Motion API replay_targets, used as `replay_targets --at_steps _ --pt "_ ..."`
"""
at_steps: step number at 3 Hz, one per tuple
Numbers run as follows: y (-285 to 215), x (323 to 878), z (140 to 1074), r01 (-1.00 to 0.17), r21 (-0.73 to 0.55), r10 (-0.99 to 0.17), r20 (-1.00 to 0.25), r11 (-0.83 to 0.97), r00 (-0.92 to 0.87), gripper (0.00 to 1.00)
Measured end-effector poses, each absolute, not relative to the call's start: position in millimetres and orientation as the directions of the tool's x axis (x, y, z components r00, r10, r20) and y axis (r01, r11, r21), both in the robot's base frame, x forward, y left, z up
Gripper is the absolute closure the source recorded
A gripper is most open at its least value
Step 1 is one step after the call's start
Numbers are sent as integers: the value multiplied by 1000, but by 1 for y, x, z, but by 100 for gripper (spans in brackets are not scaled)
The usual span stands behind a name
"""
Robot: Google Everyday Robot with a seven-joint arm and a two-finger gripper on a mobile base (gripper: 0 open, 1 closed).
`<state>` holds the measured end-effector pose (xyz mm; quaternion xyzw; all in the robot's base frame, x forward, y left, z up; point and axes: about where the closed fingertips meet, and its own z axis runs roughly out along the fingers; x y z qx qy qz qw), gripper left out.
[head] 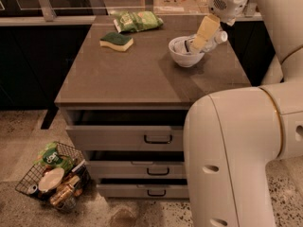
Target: Pick blue plastic bottle from white bowl and place on counter
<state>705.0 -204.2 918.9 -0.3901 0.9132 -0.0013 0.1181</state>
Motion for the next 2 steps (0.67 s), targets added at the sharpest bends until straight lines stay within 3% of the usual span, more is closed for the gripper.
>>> replay_targets --at_steps 2 --pt "-194 715 913 -723 -75 -713 -264 687 -649 39"
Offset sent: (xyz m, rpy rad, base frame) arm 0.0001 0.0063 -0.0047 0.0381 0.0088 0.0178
